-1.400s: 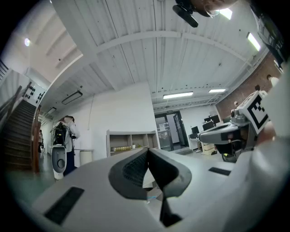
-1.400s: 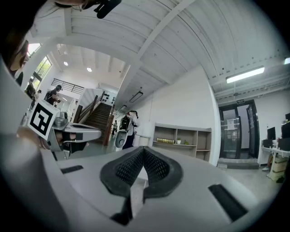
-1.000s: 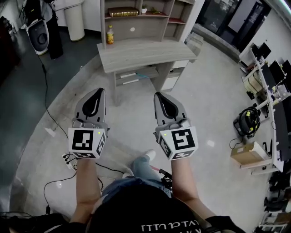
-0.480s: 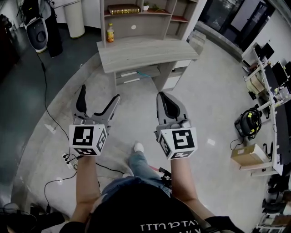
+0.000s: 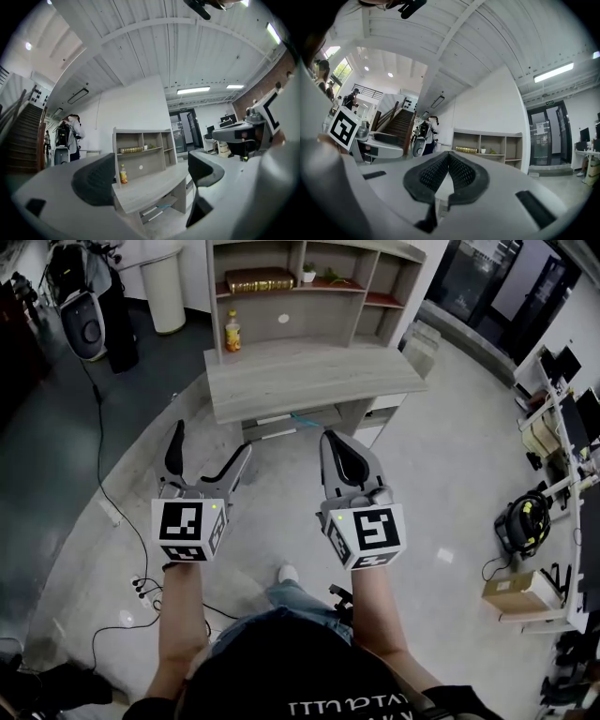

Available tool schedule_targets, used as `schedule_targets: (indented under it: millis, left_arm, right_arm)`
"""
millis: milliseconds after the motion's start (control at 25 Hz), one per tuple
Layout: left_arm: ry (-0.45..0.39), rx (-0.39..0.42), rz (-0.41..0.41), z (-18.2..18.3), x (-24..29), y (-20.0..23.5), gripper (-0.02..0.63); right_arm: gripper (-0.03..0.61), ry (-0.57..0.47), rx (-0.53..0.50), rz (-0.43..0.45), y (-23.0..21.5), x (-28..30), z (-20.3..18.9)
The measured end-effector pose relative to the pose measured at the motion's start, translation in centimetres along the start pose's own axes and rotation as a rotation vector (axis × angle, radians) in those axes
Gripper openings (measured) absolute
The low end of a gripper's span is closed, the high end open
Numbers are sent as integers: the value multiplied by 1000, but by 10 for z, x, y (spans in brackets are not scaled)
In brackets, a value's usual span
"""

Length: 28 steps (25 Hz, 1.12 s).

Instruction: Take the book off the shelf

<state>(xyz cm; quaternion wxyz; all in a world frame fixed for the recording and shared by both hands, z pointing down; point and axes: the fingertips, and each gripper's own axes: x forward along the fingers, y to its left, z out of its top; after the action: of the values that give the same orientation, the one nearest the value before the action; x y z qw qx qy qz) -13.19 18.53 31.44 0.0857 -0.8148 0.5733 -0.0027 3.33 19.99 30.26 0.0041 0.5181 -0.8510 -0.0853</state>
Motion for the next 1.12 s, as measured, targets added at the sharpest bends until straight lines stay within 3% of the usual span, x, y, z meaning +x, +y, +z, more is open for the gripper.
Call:
schedule_targets:
  millis: [520,880,1120]
  left_arm:
    - [8,4,90,-5,125,9,485]
    - [22,39,113,-15,165,16,471]
    - [-40,61,130,-8,198,37,442]
  right_arm:
    - [15,-15,-9,80,-94,104,-8]
    - [15,3,17,93,-117,131,-31]
    - [15,-2,16,72,-132,162,-38]
